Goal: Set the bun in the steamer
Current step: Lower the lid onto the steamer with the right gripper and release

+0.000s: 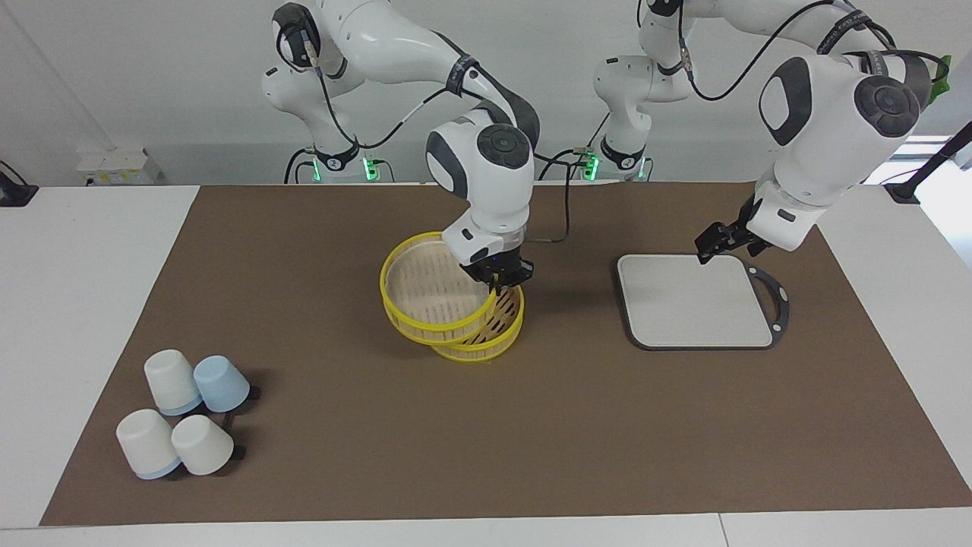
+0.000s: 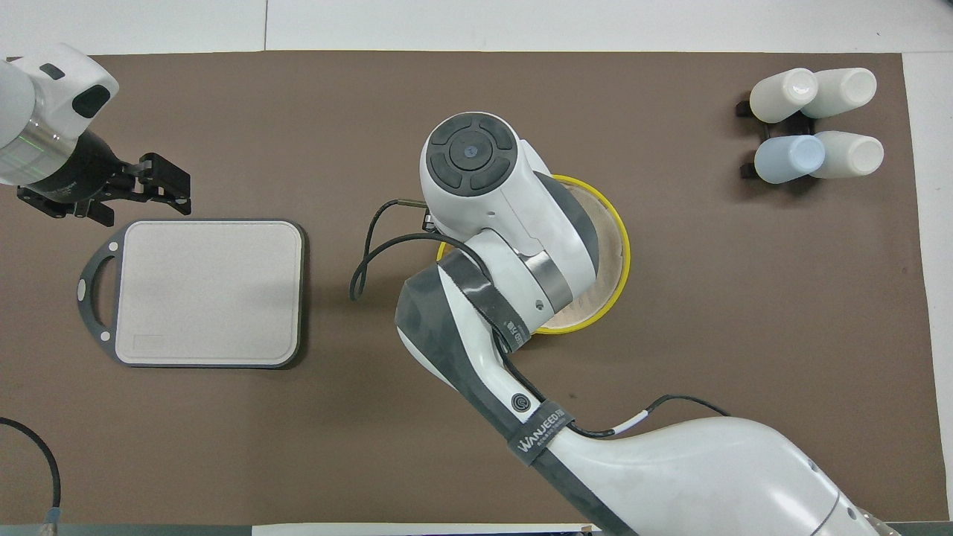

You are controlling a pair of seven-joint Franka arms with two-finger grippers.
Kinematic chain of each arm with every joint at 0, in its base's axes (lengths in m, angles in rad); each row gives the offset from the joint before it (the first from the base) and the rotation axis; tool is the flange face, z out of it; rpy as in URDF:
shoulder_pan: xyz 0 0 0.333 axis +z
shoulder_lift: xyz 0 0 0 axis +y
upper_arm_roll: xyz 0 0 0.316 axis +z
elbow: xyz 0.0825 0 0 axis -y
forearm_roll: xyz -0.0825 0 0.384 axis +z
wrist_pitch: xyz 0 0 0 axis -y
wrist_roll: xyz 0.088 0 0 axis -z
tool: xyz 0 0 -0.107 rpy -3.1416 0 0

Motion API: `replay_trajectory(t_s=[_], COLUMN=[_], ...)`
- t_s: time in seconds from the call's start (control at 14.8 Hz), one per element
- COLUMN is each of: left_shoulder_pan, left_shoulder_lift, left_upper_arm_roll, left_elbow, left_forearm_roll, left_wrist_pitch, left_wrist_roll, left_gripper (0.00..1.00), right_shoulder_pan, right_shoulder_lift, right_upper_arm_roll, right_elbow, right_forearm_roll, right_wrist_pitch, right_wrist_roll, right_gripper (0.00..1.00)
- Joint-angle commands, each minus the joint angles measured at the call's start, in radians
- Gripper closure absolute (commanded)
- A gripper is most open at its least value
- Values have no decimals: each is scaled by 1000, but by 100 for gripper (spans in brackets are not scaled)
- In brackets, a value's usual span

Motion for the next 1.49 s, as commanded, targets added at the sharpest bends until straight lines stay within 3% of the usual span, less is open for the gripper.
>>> replay_trajectory(t_s=[0.0, 0.2, 0.74, 1.22, 1.42], left_shoulder_pan=[23, 41, 52, 50, 61], left_shoulder_lift=[-36, -59, -63, -213, -215], left_upper_arm_roll=[-3, -3, -3, -14, -35], left_elbow=[-61, -104, -86, -234, -233], left_forearm_roll=[23, 23, 19, 19, 20], left_wrist_pitch=[27, 27, 10, 12, 21], left_wrist_roll=[30, 24, 36, 42, 44], left_gripper=[0, 0, 0, 0, 0], right_shoulder_pan=[20, 31, 49, 48, 51], right_shoulder_lift=[51, 64, 65, 42, 41], right_upper_arm_roll=[-4, -2, -2, -2, -2], right_elbow=[80, 80, 34, -35, -38], right_forearm_roll=[9, 12, 17, 17, 17], right_wrist_pitch=[-1, 27, 108, 157, 154], right_wrist_roll=[55, 88, 99, 93, 93], right_gripper=[100, 100, 100, 100, 100])
